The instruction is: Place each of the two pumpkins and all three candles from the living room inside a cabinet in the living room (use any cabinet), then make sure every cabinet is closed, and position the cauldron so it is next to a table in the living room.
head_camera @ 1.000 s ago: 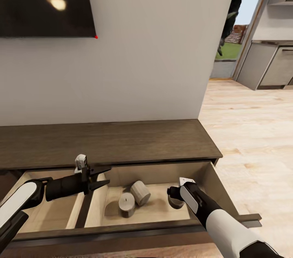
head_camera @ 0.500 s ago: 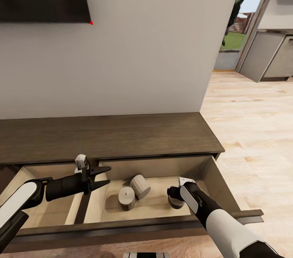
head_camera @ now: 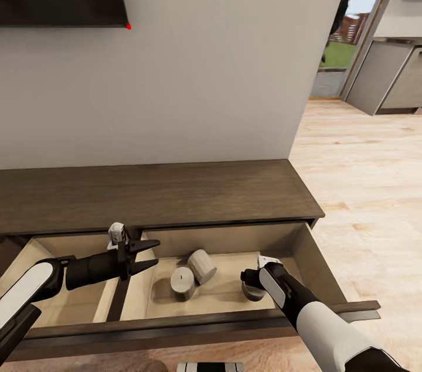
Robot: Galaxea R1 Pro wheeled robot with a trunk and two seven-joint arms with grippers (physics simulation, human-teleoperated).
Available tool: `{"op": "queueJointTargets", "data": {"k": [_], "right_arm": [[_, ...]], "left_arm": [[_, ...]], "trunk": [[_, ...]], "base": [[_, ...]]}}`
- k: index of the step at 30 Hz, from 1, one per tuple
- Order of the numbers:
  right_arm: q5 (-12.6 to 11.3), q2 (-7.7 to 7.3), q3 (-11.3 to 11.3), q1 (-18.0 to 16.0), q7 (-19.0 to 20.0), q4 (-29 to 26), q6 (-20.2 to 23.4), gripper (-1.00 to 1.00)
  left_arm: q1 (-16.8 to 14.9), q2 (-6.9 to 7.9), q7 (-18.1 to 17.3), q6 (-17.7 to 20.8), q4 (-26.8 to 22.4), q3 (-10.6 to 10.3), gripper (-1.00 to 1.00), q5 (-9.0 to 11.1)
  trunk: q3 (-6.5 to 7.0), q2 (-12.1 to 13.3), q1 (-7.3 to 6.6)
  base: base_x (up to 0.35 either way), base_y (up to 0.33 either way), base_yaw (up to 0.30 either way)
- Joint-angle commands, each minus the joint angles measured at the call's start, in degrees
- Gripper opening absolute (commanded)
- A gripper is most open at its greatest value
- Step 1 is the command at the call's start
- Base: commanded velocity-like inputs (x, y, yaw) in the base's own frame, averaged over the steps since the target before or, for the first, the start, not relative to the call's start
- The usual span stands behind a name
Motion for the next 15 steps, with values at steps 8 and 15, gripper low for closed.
{"op": "queueJointTargets", "data": {"k": [8, 15], "right_arm": [[-0.5, -0.04, 0.45, -0.04, -0.53, -0.1, 0.12, 1.0], [-0.57, -0.04, 0.4, -0.03, -0.53, -0.1, 0.12, 1.0]], "left_arm": [[-0.06, 0.05, -0.56, 0.04, 0.09, -0.1, 1.0, -0.42], [-0.05, 0.05, -0.56, 0.04, 0.09, -0.07, 1.0, -0.42]], "trunk": [[-0.05, -0.03, -0.02], [-0.05, -0.03, -0.02]], "base": [[0.0, 0.0, 0.0], [0.0, 0.0, 0.0]]}}
